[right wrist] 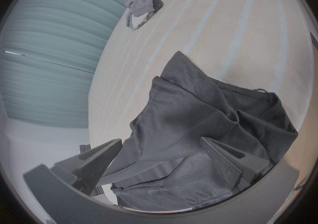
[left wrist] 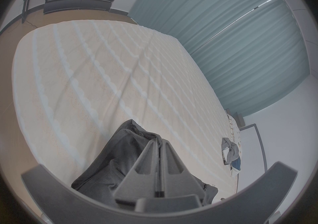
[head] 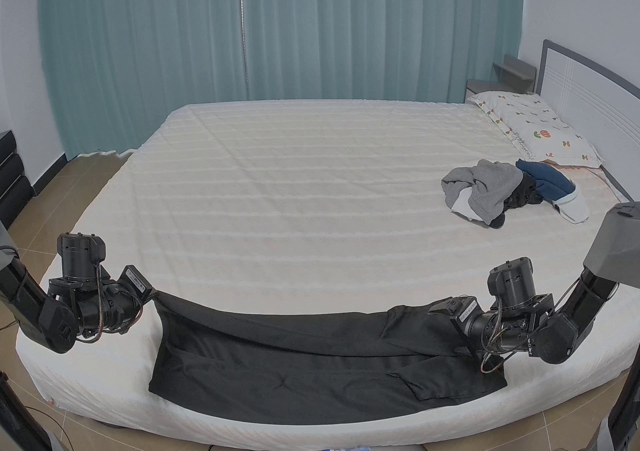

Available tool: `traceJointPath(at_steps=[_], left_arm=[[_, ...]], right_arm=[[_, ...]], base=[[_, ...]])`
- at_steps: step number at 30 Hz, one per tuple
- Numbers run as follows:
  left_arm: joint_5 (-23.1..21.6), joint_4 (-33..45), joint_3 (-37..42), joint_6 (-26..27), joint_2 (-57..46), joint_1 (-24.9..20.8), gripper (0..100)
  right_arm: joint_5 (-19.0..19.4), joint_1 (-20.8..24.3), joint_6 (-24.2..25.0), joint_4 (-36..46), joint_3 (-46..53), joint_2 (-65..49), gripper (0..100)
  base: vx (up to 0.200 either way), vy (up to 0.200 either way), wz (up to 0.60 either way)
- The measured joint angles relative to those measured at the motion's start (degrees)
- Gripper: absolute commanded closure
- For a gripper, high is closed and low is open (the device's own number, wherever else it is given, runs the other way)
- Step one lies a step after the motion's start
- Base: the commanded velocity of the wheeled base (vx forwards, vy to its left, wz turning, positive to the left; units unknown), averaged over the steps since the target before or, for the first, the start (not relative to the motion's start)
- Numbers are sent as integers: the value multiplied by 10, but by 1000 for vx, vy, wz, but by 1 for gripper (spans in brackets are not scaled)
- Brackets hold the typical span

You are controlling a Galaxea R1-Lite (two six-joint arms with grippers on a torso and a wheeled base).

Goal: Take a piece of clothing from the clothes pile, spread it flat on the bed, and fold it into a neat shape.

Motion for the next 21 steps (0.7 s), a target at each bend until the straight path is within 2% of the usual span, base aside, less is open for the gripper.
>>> traceJointPath(at_steps=[9,16,21], left_arm=[[0,0,0,0,1,0,100],[0,0,0,0,1,0,100],[0,0,0,0,1,0,100]], right_arm=[[-5,0,2,1,-2,3,0],[-6,14,2,53,-1,-27,0],[-5,24,3,55,1,-28,0]], base=[[0,0,0],[0,0,0],[0,0,0]])
